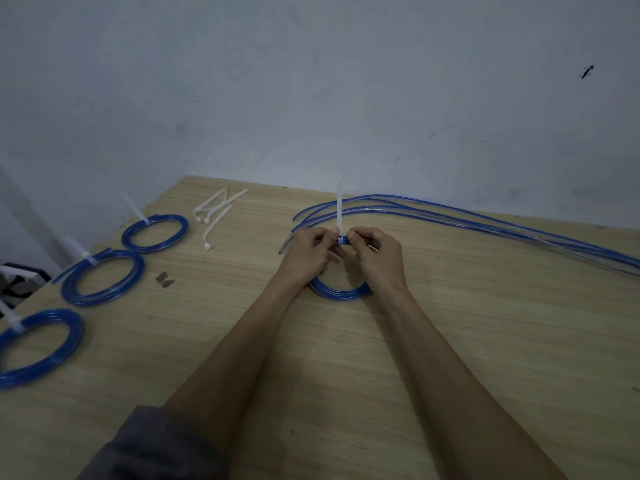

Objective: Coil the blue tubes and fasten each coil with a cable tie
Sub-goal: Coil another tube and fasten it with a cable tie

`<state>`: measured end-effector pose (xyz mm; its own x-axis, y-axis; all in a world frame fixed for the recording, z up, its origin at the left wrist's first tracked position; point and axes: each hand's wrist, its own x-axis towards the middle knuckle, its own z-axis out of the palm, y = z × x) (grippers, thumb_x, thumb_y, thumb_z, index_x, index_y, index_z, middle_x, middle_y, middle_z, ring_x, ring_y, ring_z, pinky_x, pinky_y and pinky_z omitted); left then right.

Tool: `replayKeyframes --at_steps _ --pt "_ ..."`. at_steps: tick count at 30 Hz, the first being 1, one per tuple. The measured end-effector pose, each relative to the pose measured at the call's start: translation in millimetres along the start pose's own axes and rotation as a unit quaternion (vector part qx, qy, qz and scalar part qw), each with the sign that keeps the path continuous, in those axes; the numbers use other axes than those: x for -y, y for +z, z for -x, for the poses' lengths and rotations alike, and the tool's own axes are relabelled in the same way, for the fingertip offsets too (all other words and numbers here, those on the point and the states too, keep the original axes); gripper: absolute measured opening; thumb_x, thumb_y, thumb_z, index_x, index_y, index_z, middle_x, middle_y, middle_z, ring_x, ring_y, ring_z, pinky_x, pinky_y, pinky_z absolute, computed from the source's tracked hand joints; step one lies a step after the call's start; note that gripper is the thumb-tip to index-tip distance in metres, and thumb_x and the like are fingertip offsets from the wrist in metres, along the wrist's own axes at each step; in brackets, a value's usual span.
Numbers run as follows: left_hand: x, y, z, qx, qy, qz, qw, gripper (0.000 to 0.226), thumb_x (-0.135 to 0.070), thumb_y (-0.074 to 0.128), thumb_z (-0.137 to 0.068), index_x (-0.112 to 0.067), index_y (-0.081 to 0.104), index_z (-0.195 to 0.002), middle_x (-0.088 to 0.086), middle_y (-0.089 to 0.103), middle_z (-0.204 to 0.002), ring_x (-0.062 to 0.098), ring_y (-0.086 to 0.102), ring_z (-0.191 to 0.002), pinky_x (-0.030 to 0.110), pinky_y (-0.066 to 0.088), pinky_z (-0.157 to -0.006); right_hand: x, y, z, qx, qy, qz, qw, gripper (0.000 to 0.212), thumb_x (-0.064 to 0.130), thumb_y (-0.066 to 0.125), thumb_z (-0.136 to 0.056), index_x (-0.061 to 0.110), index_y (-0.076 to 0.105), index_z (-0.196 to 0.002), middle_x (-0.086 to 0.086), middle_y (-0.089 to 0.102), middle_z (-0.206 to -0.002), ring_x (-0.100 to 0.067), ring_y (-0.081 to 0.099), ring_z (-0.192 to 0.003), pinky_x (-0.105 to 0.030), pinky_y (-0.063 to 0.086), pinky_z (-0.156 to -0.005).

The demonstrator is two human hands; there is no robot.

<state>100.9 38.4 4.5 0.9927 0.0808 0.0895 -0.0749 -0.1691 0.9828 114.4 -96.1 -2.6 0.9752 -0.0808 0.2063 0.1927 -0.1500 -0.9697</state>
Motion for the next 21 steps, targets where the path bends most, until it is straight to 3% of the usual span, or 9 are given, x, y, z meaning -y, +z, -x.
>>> replayKeyframes --at_steps 5,8,13,17,19,21 --pt "0.9 -2.7 0.8 0.008 0.007 -0.017 1.0 0.027 -0.029 0.052 -0.104 -0.011 0.068 -0.093 0.008 0.074 -0.075 0.009 0.059 -0.052 0.024 0.045 -0.051 -1.8 -1.2 -2.2 0.022 0.001 0.034 0.999 0.026 0.021 0.065 -0.097 0.008 0.071 -0.118 -0.002 0.072 -0.112 -0.012 0.064 -0.107 -0.028 0.05 -0.096" --pt "2.9 -4.5 -0.1 0.012 0.029 -0.028 0.999 0.019 -0.025 0.052 -0.104 -0.011 0.065 -0.1 0.009 0.074 -0.074 0.018 0.067 -0.058 0.029 0.05 -0.051 -2.3 -0.8 -2.6 0.042 -0.023 0.067 0.997 0.024 0.02 0.06 -0.099 0.013 0.07 -0.12 0.004 0.069 -0.116 -0.007 0.06 -0.109 -0.018 0.047 -0.09" --pt "4.5 -8.0 0.2 0.044 0.064 -0.058 0.995 0.014 -0.025 0.056 -0.102 -0.014 0.063 -0.096 0.004 0.074 -0.077 0.016 0.073 -0.071 0.029 0.058 -0.061 -3.3 -1.7 -2.9 0.058 -0.045 0.096 0.993 0.015 0.018 0.062 -0.096 0.016 0.076 -0.1 0.008 0.074 -0.098 -0.005 0.065 -0.1 -0.027 0.051 -0.093" --pt "9.4 -13.0 -4.2 -0.047 0.148 -0.193 0.969 0.022 -0.032 0.062 -0.098 -0.017 0.075 -0.088 -0.01 0.07 -0.077 0.002 0.063 -0.073 0.015 0.042 -0.066 0.1 -1.7 0.1 0.087 -0.03 0.091 0.992 0.017 0.024 0.066 -0.091 0.023 0.08 -0.101 0.012 0.076 -0.096 -0.001 0.066 -0.098 -0.027 0.052 -0.092" --pt "10.3 -13.5 -4.1 -0.066 0.145 -0.152 0.975 0.022 -0.032 0.064 -0.097 -0.017 0.076 -0.086 -0.009 0.07 -0.077 0.004 0.062 -0.074 0.016 0.043 -0.068 1.8 -2.5 2.5 0.098 -0.036 0.084 0.991 0.018 0.029 0.069 -0.092 0.022 0.08 -0.104 0.011 0.076 -0.098 0.0 0.066 -0.099 -0.022 0.05 -0.091" --pt "12.4 -15.2 -4.8 -0.072 0.141 -0.108 0.981 0.025 -0.034 0.064 -0.097 -0.016 0.077 -0.084 -0.002 0.071 -0.076 0.013 0.064 -0.075 0.026 0.046 -0.07 2.9 -3.6 3.5 0.117 -0.038 0.083 0.989 0.02 0.03 0.07 -0.092 0.021 0.079 -0.108 0.009 0.077 -0.102 -0.001 0.067 -0.101 -0.02 0.048 -0.091"
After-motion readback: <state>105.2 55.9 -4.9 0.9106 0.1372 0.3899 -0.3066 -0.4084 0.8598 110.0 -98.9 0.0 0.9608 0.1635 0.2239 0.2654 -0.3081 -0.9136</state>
